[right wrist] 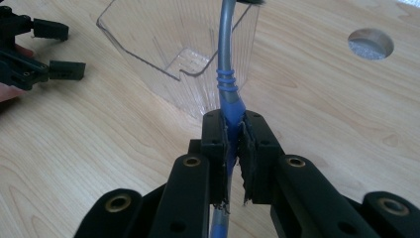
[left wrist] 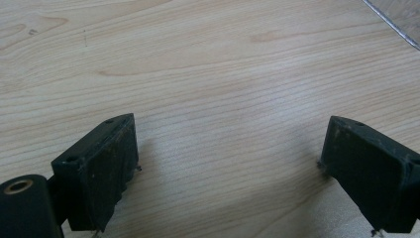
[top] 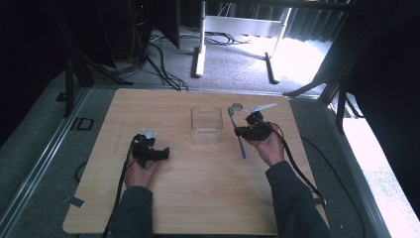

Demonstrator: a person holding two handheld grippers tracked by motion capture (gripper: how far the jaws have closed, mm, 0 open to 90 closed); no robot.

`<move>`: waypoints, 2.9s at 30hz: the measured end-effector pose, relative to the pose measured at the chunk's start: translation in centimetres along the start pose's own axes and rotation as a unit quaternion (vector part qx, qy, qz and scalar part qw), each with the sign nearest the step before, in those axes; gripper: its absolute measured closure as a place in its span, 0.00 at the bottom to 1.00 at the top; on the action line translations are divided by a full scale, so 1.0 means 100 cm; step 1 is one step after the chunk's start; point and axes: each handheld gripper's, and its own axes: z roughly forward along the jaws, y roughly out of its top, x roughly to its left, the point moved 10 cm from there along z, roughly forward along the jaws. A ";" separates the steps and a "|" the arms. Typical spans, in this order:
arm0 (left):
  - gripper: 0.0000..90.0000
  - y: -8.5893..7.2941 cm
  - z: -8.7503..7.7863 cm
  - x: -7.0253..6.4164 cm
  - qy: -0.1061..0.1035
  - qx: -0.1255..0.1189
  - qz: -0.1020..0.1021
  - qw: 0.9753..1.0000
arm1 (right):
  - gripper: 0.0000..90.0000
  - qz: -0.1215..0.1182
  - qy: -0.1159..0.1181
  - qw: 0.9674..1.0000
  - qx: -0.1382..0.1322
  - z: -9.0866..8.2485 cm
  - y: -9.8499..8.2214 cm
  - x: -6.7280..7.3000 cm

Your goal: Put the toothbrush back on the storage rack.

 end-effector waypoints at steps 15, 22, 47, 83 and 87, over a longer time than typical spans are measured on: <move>0.09 0.000 0.000 0.000 0.000 0.000 0.000 1.000 | 0.91 -0.004 0.003 1.000 -0.014 -0.001 0.009 0.007; 0.09 0.000 0.000 0.000 0.000 0.000 0.000 1.000 | 0.91 -0.001 0.002 1.000 -0.023 -0.001 0.011 0.006; 0.09 0.000 0.000 0.000 0.000 0.000 0.000 1.000 | 0.91 0.022 0.033 0.997 -0.063 -0.005 0.023 0.008; 0.09 0.000 0.000 0.000 0.000 0.000 0.000 1.000 | 0.91 0.058 0.072 0.986 -0.138 -0.012 0.044 0.007; 0.09 0.000 0.000 0.000 0.000 0.000 0.000 1.000 | 0.91 0.063 0.073 0.985 -0.146 -0.013 0.046 0.007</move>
